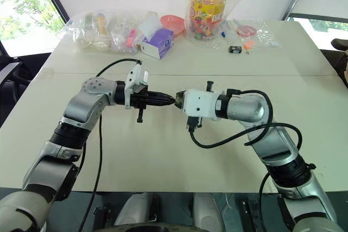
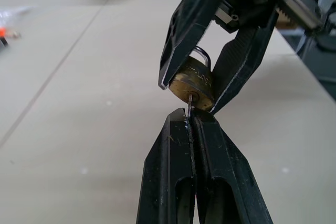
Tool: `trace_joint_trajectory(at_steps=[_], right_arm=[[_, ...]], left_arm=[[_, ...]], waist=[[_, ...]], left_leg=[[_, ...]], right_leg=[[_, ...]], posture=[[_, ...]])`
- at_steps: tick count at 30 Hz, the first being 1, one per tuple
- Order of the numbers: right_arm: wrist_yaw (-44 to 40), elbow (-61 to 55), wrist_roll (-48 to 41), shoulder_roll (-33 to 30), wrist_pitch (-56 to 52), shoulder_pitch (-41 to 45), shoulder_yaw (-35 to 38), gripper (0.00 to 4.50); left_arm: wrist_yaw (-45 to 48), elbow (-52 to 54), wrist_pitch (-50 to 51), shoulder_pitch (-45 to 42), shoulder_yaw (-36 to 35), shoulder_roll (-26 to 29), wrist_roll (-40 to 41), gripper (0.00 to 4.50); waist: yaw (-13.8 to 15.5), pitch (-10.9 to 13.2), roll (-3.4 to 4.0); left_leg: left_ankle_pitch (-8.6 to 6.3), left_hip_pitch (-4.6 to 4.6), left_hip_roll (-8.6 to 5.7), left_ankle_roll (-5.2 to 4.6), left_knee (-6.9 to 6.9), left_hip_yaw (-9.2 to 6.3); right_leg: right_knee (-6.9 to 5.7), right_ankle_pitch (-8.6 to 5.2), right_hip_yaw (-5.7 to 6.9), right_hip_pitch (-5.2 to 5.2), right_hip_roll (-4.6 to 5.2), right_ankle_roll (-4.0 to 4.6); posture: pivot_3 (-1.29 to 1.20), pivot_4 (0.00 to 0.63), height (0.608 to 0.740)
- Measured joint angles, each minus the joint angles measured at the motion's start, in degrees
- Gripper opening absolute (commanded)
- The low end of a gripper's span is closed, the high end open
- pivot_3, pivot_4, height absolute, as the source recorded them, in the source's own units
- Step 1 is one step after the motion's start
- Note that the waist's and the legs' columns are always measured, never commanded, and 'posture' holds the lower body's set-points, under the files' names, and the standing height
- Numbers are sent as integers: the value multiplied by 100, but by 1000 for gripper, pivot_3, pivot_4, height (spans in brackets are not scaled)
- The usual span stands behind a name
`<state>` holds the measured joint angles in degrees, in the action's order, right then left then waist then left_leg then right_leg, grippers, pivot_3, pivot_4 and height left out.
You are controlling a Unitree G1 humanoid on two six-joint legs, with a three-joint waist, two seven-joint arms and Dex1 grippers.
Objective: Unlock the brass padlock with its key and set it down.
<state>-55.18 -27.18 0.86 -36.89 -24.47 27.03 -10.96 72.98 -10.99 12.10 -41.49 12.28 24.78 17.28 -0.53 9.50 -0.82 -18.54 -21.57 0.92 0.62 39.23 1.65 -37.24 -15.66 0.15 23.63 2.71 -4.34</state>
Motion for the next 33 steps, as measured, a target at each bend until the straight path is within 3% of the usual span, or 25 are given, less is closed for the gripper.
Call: trace_joint_trajectory(at_steps=[7, 10, 13, 16, 21, 26, 33], right_arm=[[-184, -90, -445, -93, -683, 220, 78, 743], [-179, -82, -419, -168, -653, 228, 27, 743], [-179, -82, -250, -314, -221, 233, -159, 743], [-162, -93, -84, -421, 255, 234, -250, 743], [-148, -69, 155, -512, 738, 229, -422, 743], [-148, 13, 307, -538, 977, 230, -448, 743], [-148, 63, 412, -520, 1112, 247, -479, 743]], left_arm=[[71, -152, -1005, 30, 26, -55, -300, 79], [73, -124, -403, 20, 21, -62, -94, 79], [125, 20, 908, 11, -1, 16, 422, 79], [123, 87, 2143, -59, -158, 118, 976, 988], [-135, 93, 3534, -385, -676, 170, 1716, 3447], [-225, 96, 4100, -391, -743, 176, 1972, 3447], [-418, 229, 4048, -303, -584, 97, 1832, 3447]], waist=[[-2, 0, 0], [-7, 0, 0], [-15, 0, 0], [-19, 0, 0], [-15, 1, -2], [-10, 1, -2], [-9, 1, -2]], left_leg=[[0, 0, 0, -1, 0, 0], [-1, -1, 0, -1, 0, 0], [-1, -1, 0, -2, 0, -1], [-1, -1, 0, -2, 0, -1], [-1, -1, 0, -2, 0, -1], [0, -1, -1, -1, 1, -1], [1, 0, -1, 2, 1, -1]], right_leg=[[0, 0, 1, 1, -2, 0], [-1, 0, 1, 1, -4, 0], [-1, 0, 1, 2, -5, -1], [-2, 0, 1, 2, -7, -1], [-2, 0, 1, 2, -5, -1], [-2, 0, 1, 1, -4, -1], [-2, 0, 0, 1, -3, -1]], posture=[[0, 150, 740], [0, 150, 740], [0, 150, 740], [0, 150, 740], [0, 150, 740], [0, 150, 740], [0, 150, 740]])
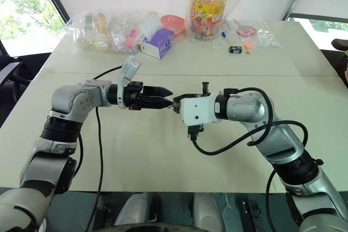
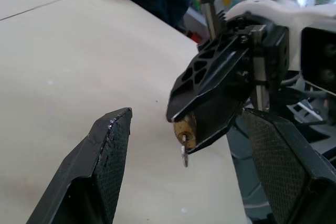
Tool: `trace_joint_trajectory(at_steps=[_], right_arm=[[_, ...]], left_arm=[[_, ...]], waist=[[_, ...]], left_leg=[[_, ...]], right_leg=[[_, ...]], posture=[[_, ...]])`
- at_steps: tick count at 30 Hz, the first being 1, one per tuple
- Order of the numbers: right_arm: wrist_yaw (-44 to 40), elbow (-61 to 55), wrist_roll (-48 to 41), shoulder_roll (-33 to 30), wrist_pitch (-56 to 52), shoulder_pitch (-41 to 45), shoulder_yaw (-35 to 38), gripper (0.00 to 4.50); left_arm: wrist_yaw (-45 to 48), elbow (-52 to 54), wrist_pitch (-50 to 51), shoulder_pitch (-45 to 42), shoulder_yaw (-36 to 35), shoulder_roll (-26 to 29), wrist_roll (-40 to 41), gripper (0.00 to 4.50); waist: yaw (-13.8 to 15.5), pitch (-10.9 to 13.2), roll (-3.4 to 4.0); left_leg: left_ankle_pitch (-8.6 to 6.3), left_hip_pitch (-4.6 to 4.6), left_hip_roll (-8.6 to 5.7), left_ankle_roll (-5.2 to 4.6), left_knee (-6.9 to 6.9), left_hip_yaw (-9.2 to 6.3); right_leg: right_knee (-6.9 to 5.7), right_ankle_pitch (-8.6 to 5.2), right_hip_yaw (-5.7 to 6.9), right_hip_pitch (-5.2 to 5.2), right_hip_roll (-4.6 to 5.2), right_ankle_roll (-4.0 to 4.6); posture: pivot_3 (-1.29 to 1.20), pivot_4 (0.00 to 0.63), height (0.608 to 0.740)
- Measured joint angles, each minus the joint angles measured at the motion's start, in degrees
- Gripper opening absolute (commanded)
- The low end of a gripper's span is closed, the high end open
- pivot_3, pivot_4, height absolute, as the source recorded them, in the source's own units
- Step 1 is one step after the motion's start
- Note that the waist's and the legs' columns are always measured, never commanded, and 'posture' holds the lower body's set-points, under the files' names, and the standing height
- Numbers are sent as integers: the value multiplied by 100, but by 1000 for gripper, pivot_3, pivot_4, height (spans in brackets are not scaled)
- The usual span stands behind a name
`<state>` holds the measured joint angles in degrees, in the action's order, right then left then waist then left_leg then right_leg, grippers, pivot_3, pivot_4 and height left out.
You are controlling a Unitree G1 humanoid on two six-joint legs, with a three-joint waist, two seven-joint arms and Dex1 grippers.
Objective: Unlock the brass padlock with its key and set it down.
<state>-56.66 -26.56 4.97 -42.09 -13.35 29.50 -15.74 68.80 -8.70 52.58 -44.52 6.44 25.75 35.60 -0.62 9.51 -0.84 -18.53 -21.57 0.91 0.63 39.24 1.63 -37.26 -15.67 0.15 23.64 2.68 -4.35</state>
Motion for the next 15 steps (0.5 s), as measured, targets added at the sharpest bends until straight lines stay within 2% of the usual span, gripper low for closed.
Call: trace_joint_trajectory(at_steps=[14, 15], right_arm=[[0, 97, 155, 47, 129, 65, -85, 743], [0, 96, 160, 47, 130, 65, -85, 743]], left_arm=[[-459, -111, -103, 110, 133, -379, -136, 3447], [-471, -156, -123, 110, 133, -380, -139, 3219]], waist=[[1, 0, 0], [1, 0, 0]], left_leg=[[0, 0, 0, 0, 0, 0], [0, 0, 0, 0, 0, 0]], right_leg=[[0, 0, 0, 0, 1, 0], [0, 0, 0, 0, 1, 0]], posture=[[0, 150, 740], [0, 150, 740]])
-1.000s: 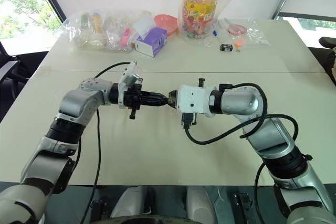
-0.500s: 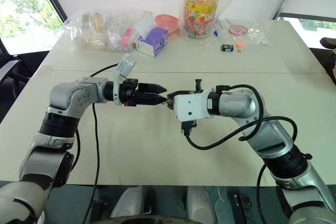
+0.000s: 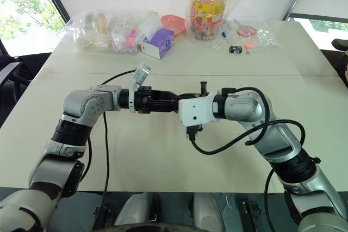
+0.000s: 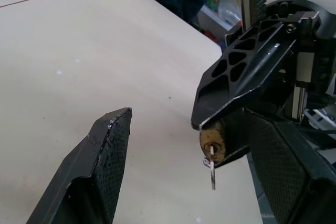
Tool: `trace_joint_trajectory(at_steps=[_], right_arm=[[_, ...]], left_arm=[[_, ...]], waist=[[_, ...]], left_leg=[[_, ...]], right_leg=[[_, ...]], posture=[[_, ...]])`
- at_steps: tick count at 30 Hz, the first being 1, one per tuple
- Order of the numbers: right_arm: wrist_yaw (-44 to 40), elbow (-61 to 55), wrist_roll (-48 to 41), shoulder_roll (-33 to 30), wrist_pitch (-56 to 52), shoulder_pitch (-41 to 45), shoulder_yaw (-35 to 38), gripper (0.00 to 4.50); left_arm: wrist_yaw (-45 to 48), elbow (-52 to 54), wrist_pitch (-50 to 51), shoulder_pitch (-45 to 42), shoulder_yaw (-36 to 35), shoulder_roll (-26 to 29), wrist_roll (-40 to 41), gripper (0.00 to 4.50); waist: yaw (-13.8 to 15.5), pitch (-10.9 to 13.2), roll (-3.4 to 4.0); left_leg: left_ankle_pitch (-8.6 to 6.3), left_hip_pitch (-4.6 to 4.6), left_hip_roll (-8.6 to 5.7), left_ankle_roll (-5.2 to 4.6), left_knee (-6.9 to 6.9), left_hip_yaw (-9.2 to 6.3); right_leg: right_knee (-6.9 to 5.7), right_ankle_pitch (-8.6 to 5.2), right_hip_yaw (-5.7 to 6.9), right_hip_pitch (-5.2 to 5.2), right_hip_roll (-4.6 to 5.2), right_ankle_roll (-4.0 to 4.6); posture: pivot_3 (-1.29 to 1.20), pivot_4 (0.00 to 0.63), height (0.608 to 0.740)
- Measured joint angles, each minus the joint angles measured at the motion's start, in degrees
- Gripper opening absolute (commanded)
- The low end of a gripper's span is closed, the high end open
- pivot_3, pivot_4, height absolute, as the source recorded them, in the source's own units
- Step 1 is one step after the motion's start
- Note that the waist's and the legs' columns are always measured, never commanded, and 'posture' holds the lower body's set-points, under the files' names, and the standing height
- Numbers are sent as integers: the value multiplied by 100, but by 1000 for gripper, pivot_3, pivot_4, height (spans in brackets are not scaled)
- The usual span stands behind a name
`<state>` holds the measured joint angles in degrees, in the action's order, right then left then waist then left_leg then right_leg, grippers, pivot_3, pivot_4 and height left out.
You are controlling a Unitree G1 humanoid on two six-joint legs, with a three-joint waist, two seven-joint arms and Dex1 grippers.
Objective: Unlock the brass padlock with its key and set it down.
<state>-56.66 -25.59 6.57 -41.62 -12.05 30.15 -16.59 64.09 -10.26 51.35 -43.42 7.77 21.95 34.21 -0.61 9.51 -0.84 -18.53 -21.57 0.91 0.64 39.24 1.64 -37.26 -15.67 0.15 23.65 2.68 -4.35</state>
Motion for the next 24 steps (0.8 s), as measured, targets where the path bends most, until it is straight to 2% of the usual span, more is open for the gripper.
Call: trace_joint_trajectory(at_steps=[2, 4, 6, 7, 19, 21, 23, 24], right_arm=[[0, 1, 16, -2, 7, 0, -1, 743], [0, 27, 80, -6, 4, -1, -1, 743], [0, 71, 125, -6, -2, -1, -2, 743], [4, 64, 116, -5, 45, -1, 8, 743], [3, 47, 111, 2, 113, -1, 9, 743], [-1, 46, 103, 13, 104, 0, 9, 1777], [-8, 45, 96, 49, 2, 43, 1, 2592], [-8, 45, 85, 68, -37, 95, 1, 3176]], left_arm=[[-3, -44, -50, 0, -1, 0, -4, 2576], [63, -39, -66, 0, 1, -12, 18, 1671], [128, -18, -68, -1, 9, -21, 39, 583], [190, -70, -61, 1, -23, -10, 105, 202], [326, -87, -64, 1, -16, 54, 132, 180], [335, -85, -58, 1, -17, 66, 135, 180], [291, -69, -41, -2, 39, 119, 74, 180], [290, -68, -33, -2, 50, 124, 67, 180]], waist=[[-1, 0, 0], [-1, 0, 0], [-1, 0, 0], [-1, 0, 0], [-1, 0, 0], [-1, 0, 0], [-2, 0, 0], [-2, 0, 0]], left_leg=[[0, 0, 0, 0, 0, 0], [0, 0, 0, 0, 0, 0], [0, 0, 0, 0, 0, 0], [0, 0, 0, 0, 0, 0], [0, 0, 0, 0, 0, 0], [0, 0, 0, 0, 0, 0], [0, 0, 0, 0, 0, 0], [0, 0, 0, 0, 0, 0]], right_leg=[[0, 0, 0, 1, 0, 0], [0, 0, 0, 0, 0, 0], [0, 0, 0, 0, 0, 0], [0, 0, 0, 1, 0, 0], [0, 0, 0, 0, -1, 0], [0, 0, 0, 0, -1, 0], [-1, 0, 0, 0, 0, 0], [-1, 0, 0, 1, 0, 0]], posture=[[0, 150, 740], [0, 150, 740], [0, 150, 740], [0, 150, 740], [0, 150, 740], [0, 150, 740], [0, 150, 740], [0, 150, 740]])
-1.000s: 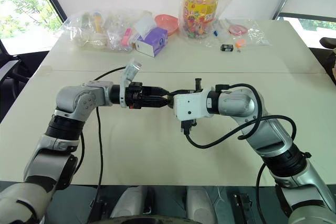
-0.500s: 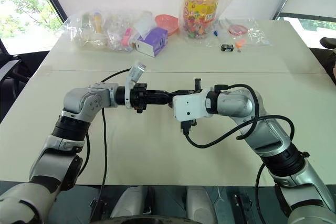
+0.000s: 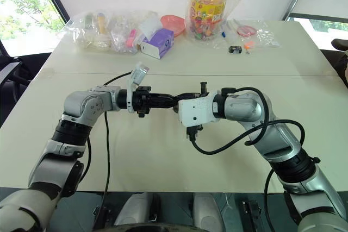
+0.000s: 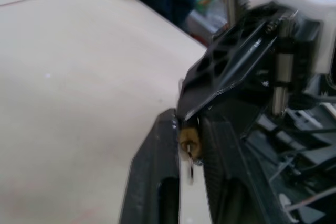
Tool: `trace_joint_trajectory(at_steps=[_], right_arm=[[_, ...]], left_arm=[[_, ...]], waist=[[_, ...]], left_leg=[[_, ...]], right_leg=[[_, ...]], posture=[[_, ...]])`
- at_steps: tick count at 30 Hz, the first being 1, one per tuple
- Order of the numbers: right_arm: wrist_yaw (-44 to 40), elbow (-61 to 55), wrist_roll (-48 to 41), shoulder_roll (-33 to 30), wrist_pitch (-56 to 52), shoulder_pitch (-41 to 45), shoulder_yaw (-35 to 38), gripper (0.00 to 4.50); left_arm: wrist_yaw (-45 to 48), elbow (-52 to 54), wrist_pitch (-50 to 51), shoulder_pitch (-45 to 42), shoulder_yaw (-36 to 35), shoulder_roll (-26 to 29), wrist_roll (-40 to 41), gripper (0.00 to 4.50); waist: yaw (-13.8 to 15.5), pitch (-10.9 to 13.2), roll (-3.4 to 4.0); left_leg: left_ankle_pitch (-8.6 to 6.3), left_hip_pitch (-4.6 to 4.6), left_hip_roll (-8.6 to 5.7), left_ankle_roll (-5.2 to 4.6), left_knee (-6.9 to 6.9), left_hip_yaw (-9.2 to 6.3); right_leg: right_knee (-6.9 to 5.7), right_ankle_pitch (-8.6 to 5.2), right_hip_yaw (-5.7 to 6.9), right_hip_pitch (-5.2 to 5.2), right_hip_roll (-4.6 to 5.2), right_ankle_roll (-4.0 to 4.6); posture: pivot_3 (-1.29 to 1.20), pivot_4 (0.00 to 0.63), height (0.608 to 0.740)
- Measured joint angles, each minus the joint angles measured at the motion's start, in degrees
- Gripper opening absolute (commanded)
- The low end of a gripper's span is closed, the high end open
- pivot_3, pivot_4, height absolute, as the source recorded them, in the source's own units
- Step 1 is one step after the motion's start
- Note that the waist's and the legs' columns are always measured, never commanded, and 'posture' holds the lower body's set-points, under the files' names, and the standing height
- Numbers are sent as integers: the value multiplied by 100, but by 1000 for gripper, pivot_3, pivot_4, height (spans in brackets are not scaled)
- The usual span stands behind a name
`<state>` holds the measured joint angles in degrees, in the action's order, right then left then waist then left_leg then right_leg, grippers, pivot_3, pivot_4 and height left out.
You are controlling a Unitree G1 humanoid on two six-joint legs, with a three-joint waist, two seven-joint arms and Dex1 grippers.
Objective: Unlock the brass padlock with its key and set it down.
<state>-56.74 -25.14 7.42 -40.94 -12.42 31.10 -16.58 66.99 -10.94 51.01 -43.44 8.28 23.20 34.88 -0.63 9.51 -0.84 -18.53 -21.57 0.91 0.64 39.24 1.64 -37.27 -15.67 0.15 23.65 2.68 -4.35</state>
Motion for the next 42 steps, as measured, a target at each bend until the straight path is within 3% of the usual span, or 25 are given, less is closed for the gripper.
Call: trace_joint_trajectory(at_steps=[2, 3, 8, 12, 16, 22, 32, 42], right_arm=[[1, 0, -27, 2, -53, 73, 12, 4309], [2, 0, -29, 1, -74, 79, 14, 4415], [-3, -12, -255, -48, -403, 61, 216, 4415], [-2, -377, -1568, 167, -2094, -190, 1204, 4415], [70, -657, -2520, 169, -3174, -345, 1775, 3162], [524, -898, -3352, 422, -3983, -513, 2042, 19], [1181, -749, -3698, 603, -4077, -512, 1826, 19], [1253, -298, -3658, 510, -3668, -517, 1648, 19]], left_arm=[[1, 10, 8, 0, 0, 3, 0, 180], [2, 10, 9, 0, 0, 8, 1, 180], [32, 9, -29, -1, -2, 62, -25, 180], [135, -46, -255, -80, -5, 220, -160, 180], [201, -76, -388, -288, -17, 247, -178, 180], [226, -177, -418, -339, -19, 231, -178, 180], [344, -140, -373, -351, -19, 212, -161, 180], [404, -4, -212, -394, -84, 229, 29, 180]], waist=[[0, 0, 0], [0, 0, 0], [10, 0, 0], [11, 0, 0], [11, 0, 0], [-11, 0, 0], [1, 0, 0], [2, 0, 0]], left_leg=[[0, 0, 0, 0, 0, 0], [0, 0, 0, 0, 0, 0], [0, -1, 0, 0, 0, 0], [0, -2, 1, 0, 0, -1], [-1, -1, 1, -1, 0, -1], [-1, 0, 4, -1, -1, -2], [-1, -4, 0, -1, -1, -1], [-1, -4, 0, -2, -1, -1]], right_leg=[[0, 0, 0, 0, 0, 0], [0, 0, 0, 0, 0, 0], [0, 0, 0, -1, 2, 0], [0, 0, 0, -1, 10, 0], [1, 0, 0, -2, 13, 0], [-2, 0, -1, 0, 8, 0], [-1, 0, 0, 2, 3, 0], [-1, 0, -1, 2, 2, 0]], posture=[[0, 150, 740], [0, 150, 740], [0, 150, 740], [0, 150, 740], [0, 150, 740], [0, 150, 740], [0, 150, 740], [0, 150, 740]])
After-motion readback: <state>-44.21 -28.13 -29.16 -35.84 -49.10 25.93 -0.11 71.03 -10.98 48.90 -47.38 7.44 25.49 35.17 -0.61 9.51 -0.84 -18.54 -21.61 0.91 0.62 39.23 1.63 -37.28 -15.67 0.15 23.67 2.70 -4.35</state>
